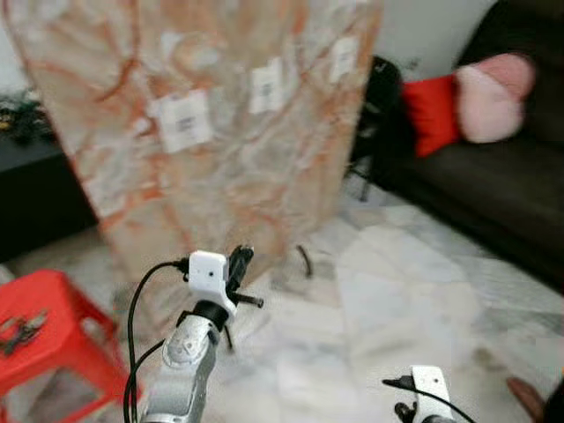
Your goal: Hang keys on a hook
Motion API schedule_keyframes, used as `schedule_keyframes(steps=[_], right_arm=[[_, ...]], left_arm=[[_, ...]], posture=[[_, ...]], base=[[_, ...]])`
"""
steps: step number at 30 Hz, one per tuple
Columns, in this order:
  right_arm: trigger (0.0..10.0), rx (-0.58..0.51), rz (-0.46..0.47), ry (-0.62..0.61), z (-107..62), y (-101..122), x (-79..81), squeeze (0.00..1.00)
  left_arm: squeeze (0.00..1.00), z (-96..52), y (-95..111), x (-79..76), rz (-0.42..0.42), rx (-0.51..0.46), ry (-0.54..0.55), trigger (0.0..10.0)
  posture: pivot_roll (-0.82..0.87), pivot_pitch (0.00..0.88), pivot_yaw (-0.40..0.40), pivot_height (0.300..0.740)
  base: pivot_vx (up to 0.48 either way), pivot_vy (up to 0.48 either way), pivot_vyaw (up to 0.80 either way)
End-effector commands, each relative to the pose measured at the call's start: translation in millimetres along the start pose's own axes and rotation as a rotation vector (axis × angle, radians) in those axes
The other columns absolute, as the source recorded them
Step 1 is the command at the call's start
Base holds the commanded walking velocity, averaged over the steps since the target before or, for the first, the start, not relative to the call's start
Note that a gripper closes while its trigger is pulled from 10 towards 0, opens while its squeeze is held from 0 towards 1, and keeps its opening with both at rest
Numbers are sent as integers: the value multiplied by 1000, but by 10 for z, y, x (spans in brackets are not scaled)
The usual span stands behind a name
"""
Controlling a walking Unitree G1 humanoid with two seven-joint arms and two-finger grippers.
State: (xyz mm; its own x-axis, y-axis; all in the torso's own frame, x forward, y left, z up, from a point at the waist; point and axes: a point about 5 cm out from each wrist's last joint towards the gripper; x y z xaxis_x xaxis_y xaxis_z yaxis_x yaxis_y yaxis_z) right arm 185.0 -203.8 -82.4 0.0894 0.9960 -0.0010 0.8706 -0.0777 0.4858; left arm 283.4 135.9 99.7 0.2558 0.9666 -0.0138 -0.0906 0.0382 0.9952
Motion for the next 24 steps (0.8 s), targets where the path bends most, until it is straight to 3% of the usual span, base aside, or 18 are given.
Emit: schedule_keyframes(steps=[1,14,19,24], right_arm=[[10000,-4,0,-2,-2,6,-18,0],[10000,-27,13,14,0,42,1,0],[10000,-11,-52,24,1,51,5,0],[10000,-15,-18,24,2,44,13,0]], left_arm=[[0,23,70,-9,-1,-25,7,10000],[0,95,180,13,-28,-78,71,10000],[0,97,186,21,-29,-77,69,10000],[0,94,199,22,-33,-82,69,10000]], posture=[[96,0,-74,740],[92,0,-78,740],[95,0,-76,740],[93,0,-73,740]], base=[[0,0,0],[0,0,0],[144,0,0],[304,0,640]])
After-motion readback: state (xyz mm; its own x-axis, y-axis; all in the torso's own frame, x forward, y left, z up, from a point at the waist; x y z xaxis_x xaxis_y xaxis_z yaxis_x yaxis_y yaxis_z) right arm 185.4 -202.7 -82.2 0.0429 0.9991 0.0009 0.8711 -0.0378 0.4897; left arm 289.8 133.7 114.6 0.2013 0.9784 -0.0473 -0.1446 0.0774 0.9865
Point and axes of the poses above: a point about 5 cm out from each wrist's last joint towards the gripper, its own z axis pointing out of the wrist towards the gripper, its own y axis along the axis of the wrist's last joint, x = y × z, and after that the axes turned 2 degrees about z, right-handed
